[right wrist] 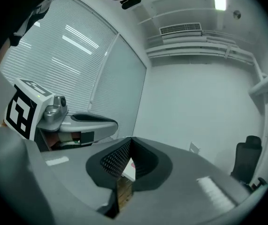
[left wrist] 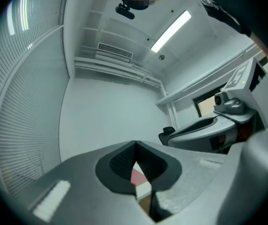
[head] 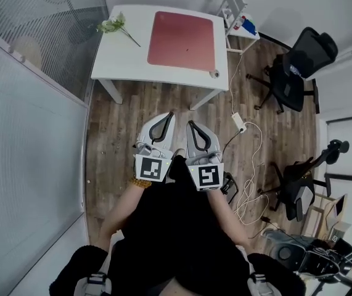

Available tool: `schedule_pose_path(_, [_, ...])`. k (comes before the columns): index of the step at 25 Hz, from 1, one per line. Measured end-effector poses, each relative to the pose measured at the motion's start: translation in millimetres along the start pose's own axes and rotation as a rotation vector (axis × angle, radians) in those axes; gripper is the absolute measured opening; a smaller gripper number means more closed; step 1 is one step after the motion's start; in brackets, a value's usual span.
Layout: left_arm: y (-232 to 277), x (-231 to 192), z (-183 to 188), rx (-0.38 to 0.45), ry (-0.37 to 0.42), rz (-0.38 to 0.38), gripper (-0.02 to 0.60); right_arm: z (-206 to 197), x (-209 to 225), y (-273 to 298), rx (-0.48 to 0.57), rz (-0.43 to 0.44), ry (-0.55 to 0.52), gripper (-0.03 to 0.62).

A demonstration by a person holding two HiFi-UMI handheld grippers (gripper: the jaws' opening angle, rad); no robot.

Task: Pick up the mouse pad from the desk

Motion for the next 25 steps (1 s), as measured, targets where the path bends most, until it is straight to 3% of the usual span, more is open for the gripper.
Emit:
schedule_pose_path(13, [60.6, -23.5, -28.7, -0.071, 0.035, -0.026, 0.002, -36.7, 36.5, 63.8, -0.057, -0.018, 0.161, 0.021])
schedule_pose_path(25, [161.8, -43.6, -42.9, -0.158, 0.063, -0.032, 0.002, -64.9, 125.7, 132.7, -0.077, -0.014, 0.269, 0.023])
Point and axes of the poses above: the fingertips, and each gripper's own axes: y forward along the fingers, x to its right, z out of its top, the point moved 10 cm from there along -y, backward along the fingers, and after that the axes turned 9 degrees about -z, right-handed, at the moved point
